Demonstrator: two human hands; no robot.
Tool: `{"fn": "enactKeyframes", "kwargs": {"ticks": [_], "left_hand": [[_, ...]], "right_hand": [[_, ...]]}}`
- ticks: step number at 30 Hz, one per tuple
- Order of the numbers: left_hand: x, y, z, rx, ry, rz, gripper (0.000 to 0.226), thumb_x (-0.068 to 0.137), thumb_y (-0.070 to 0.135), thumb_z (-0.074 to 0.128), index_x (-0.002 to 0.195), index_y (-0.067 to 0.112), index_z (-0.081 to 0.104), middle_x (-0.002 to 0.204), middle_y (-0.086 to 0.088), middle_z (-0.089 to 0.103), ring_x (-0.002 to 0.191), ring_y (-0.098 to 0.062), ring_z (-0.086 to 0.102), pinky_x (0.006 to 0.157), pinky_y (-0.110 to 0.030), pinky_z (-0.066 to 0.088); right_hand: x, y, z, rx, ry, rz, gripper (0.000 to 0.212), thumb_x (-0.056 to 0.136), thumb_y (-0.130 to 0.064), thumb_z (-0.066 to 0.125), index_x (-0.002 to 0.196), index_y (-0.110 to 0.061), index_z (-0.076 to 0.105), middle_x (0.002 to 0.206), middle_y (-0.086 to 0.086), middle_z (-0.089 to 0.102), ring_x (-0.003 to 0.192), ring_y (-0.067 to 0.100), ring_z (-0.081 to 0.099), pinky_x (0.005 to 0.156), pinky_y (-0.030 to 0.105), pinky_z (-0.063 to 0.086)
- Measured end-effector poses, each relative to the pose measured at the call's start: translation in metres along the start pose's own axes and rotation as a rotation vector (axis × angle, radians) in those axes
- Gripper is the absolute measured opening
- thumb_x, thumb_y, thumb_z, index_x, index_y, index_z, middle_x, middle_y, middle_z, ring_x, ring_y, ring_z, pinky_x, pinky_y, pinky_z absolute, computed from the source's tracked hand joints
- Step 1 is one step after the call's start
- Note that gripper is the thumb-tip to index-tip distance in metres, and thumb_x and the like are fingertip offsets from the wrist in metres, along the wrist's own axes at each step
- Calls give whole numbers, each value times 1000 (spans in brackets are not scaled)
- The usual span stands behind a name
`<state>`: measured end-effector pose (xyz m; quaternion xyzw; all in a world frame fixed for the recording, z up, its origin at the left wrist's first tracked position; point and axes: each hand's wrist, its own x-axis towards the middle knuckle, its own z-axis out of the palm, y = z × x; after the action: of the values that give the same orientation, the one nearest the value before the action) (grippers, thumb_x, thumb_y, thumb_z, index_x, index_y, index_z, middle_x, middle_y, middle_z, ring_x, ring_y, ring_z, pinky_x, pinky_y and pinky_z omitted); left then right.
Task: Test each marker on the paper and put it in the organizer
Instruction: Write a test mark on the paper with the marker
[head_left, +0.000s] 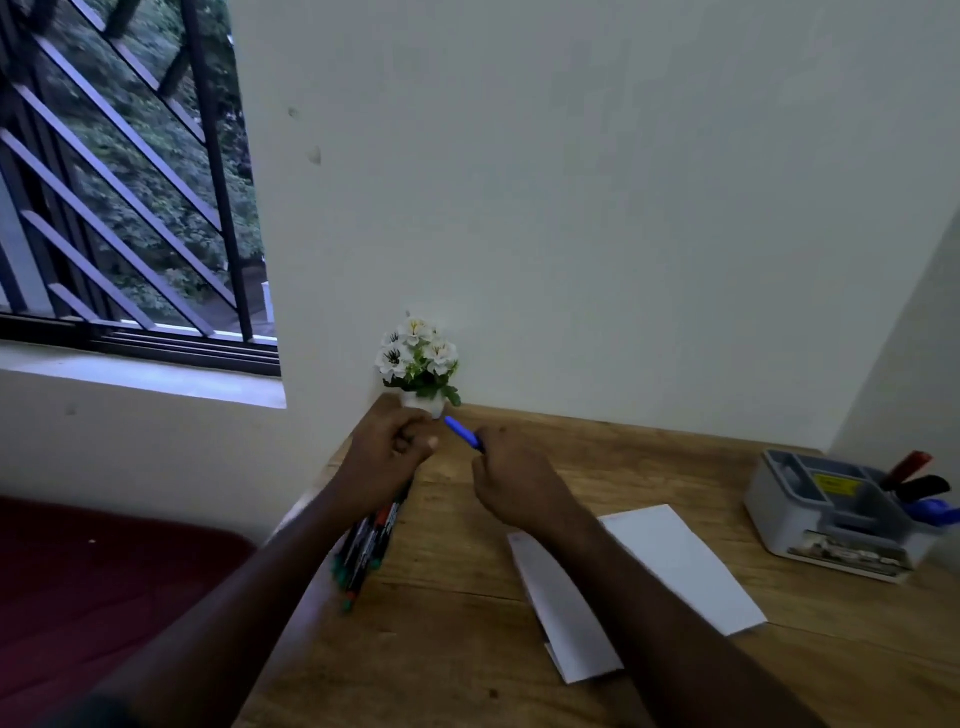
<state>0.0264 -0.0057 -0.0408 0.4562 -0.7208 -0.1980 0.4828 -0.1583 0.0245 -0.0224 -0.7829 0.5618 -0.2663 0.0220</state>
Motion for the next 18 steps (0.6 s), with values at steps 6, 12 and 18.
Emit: {"fn": "enactKeyframes", "kwargs": {"ticks": [6,12,18], "left_hand": [[10,30,65,-227,-183,32,33,92,19,65,125,11,62,82,-6,70,63,-17,69,65,-27,56],[8,53,137,-266,-306,104,30,92,19,65,122,15,67,83,1,71,65,-12,67,64,-24,53],[14,60,156,-307,-355,96,10,89,9,68,93,11,76,74,-3,72,65,-13,62,62,-23,49]], "right_hand": [[-37,78,-30,-207,19,-76,28,103,-44,37,92,-25,55,83,-4,61,71,16,50,62,31,28],[-67,146,-51,-324,139,-87,45,98,-60,23,95,-30,57,76,-5,66,65,18,61,51,36,43],[-68,170,-48,-282,134,-39,39,98,-64,26,103,-35,51,80,-6,69,71,16,65,62,39,52]]}}
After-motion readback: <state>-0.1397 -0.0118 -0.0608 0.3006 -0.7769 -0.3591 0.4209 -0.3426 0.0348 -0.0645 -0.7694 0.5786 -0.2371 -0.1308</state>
